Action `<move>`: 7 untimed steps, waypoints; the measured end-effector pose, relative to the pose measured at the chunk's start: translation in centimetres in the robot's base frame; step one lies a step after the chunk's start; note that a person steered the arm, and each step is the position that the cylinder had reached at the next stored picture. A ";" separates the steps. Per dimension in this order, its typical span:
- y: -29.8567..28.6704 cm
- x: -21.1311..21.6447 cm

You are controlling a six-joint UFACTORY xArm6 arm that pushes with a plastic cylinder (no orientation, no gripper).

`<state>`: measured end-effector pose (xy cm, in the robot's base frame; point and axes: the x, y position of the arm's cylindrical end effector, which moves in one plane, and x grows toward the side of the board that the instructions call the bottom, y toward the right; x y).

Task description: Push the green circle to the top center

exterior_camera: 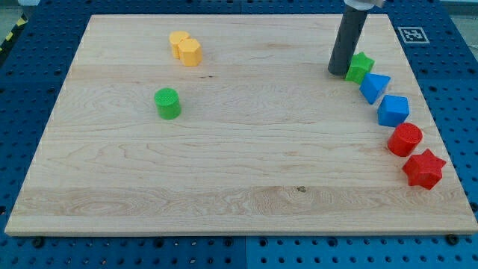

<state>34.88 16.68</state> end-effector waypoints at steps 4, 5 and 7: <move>-8.2 4.5; -14.7 6.9; -18.1 9.1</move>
<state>43.93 -1.46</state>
